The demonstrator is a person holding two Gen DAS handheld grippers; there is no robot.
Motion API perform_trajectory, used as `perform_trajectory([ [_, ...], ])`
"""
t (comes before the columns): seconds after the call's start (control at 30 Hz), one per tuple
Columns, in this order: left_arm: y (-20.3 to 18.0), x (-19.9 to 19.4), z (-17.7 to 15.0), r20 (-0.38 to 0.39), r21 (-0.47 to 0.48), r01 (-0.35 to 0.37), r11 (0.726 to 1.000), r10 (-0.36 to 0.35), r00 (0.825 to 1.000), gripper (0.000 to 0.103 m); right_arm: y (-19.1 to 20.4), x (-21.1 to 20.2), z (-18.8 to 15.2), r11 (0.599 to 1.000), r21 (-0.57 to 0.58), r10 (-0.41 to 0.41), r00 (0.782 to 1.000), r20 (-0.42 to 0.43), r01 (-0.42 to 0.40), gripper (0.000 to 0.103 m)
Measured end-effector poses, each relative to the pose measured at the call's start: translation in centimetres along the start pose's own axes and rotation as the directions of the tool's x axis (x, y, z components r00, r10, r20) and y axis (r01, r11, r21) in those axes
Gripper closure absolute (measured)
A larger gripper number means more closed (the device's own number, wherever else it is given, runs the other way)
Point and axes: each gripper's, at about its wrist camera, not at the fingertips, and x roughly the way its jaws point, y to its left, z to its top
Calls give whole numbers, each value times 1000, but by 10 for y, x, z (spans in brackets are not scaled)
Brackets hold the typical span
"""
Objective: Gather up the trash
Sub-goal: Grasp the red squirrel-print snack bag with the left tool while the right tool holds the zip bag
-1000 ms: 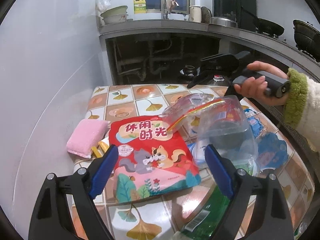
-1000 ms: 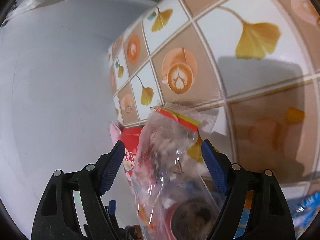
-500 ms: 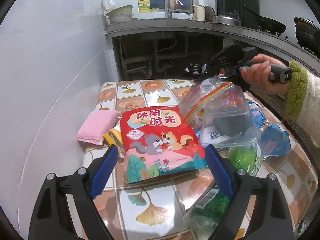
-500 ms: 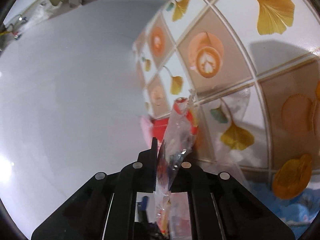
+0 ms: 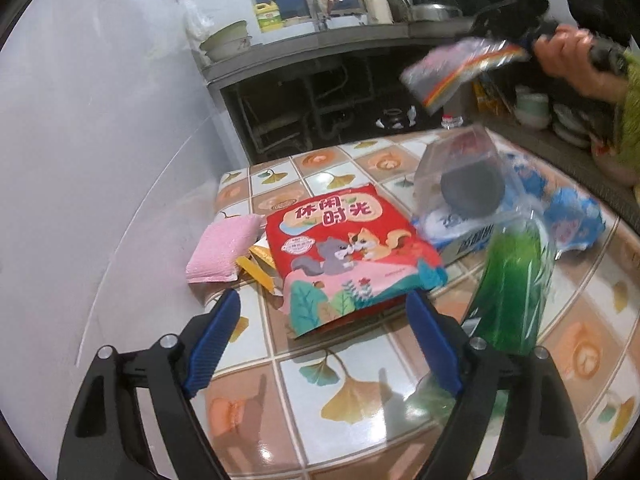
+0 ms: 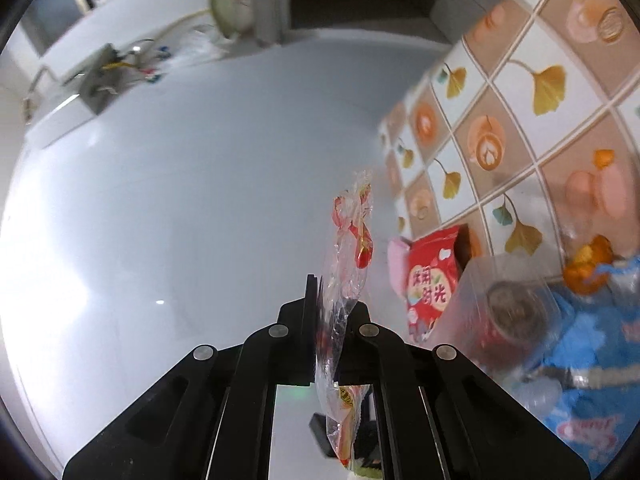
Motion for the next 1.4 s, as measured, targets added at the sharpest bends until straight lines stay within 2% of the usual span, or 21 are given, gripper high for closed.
perform_trajectory([
  [0.1, -8, 8, -5, -15, 87, -37, 996, 38, 999, 26, -6, -15, -10, 1000, -6, 16, 1000, 25, -16, 99],
  [0.13, -8, 8, -5, -2, 83, -15, 996, 15, 1000, 26, -9, -21, -14, 1000, -5, 22, 999, 33, -22, 99],
  [0.23, -3, 14, -2, -11, 93, -16, 996, 17, 1000, 28, -20, -30, -20, 999, 1, 33, 998, 50, -33, 99],
  [0.47, 5, 22, -1, -53, 121, -12, 993, 18, 998, 40, -30, -53, -30, 999, 15, 49, 996, 75, -50, 99],
  [0.57, 1, 29, -3, -81, 167, 6, 986, 8, 997, 40, -32, -59, -33, 999, 19, 49, 996, 75, -51, 99],
  [0.73, -9, 43, -7, -124, 271, 2, 963, 32, 992, 40, -41, -58, -34, 997, 34, 66, 996, 57, -68, 99],
  [0.83, -14, 50, -9, -128, 329, -23, 944, 69, 989, 40, -43, -56, -35, 997, 37, 72, 996, 46, -74, 99],
  [0.9, -20, 55, -12, -127, 388, -54, 920, 111, 986, 43, -44, -55, -34, 996, 40, 79, 996, 41, -80, 99],
  [1.03, -38, 65, -22, -115, 540, -102, 836, 193, 975, 47, -49, -58, -36, 995, 46, 84, 996, 38, -86, 99],
  [1.2, -47, 71, -32, -98, 614, -120, 780, 226, 969, 56, -55, -62, -37, 994, 58, 86, 995, 43, -89, 99],
  [1.3, -48, 69, -35, -82, 627, -136, 767, 239, 968, 68, -57, -66, -39, 994, 64, 85, 995, 46, -88, 98],
  [1.33, -46, 68, -35, -80, 624, -138, 769, 239, 968, 72, -58, -67, -40, 994, 65, 84, 995, 47, -87, 98],
  [1.4, -42, 65, -33, -80, 611, -132, 780, 227, 971, 74, -59, -69, -42, 994, 65, 84, 995, 49, -87, 98],
])
